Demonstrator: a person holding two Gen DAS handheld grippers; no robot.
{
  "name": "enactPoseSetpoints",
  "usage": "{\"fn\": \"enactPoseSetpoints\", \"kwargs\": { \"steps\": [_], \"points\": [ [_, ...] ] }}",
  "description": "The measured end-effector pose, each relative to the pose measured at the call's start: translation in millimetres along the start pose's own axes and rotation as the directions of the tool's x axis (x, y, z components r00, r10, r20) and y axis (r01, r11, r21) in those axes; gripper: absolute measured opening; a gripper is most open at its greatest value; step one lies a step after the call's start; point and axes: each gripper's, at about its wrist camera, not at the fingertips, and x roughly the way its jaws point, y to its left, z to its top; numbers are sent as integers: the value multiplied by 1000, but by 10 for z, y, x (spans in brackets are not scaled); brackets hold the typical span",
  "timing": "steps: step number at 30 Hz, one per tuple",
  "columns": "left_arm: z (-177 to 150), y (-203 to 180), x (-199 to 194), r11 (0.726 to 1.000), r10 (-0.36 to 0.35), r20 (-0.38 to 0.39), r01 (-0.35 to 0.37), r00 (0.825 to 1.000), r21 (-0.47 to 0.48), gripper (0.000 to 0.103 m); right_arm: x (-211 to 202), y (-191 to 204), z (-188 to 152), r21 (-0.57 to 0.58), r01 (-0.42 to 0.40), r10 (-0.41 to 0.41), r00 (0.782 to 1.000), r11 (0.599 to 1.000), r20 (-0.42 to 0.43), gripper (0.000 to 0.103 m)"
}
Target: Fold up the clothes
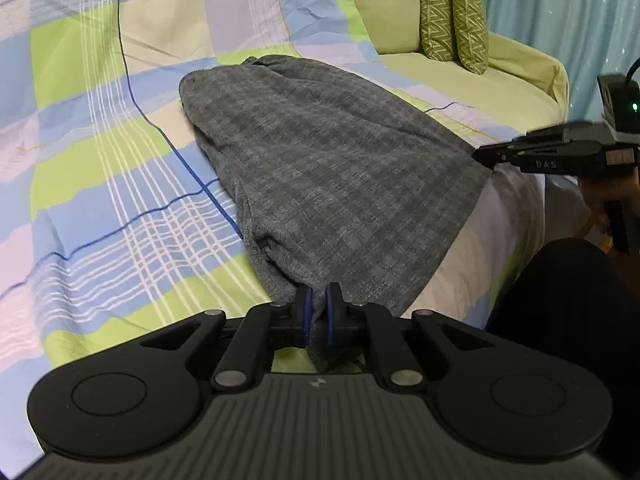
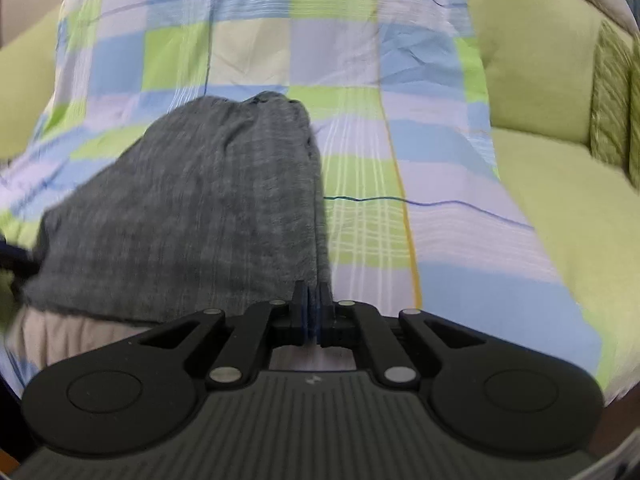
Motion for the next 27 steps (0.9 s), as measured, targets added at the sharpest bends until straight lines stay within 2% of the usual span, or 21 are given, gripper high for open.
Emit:
{"fn": "enactPoseSetpoints", "kwargs": {
  "steps": [2, 5, 7, 10, 14, 16, 19, 21, 22, 24, 25, 26, 27],
  "points": [
    [-8, -13, -70, 1000, 14, 14, -14, 1000, 26, 17, -52, 19, 12, -22, 31, -31, 1000, 999, 5, 17],
    [1, -117, -252, 995, 37, 95, -45, 995, 86, 18, -213, 94, 21, -87, 58, -53, 997, 995, 59, 18],
    [11, -180, -283, 993, 17, 129, -32, 991, 112, 20, -287, 157, 41, -152, 40, -25, 995, 988, 98, 18],
    [28, -262, -148, 990, -13, 120, -4, 993, 141, 22, -225, 299, 78, -250, 10, 15, 995, 968, 97, 18],
    [-22, -116, 114, 999, -14, 49, 12, 999, 39, 25, -1, 328, 96, -275, -46, 51, 999, 960, 12, 18],
    [-36, -106, 79, 999, -9, 55, 6, 998, 50, 25, 56, 263, 92, -249, -43, 39, 999, 968, -21, 18],
    [-30, -157, -89, 993, 11, 73, -19, 997, 113, 29, -68, 236, 88, -257, -10, 6, 1000, 966, -15, 18],
    [-71, -278, -221, 968, 44, 99, -67, 994, 242, 55, -216, 292, 60, -335, 6, 0, 1000, 942, 16, 21],
    [-103, -331, -266, 951, 50, 114, -82, 992, 298, 57, -268, 336, 37, -386, 12, -2, 1000, 922, 26, 22],
    [-224, -495, -331, 886, 66, 141, -123, 988, 447, 59, -353, 430, -28, -495, 32, -12, 999, 869, 44, 26],
    [-272, -556, -322, 857, 81, 145, -143, 986, 494, 59, -371, 460, -49, -525, 39, -18, 999, 850, 45, 28],
    [-291, -585, -309, 844, 88, 146, -151, 985, 514, 59, -392, 513, -99, -577, 52, -31, 998, 815, 47, 29],
    [-335, -650, -247, 812, 104, 147, -169, 984, 559, 59, -391, 538, -123, -600, 58, -40, 998, 798, 44, 29]
  ]
}}
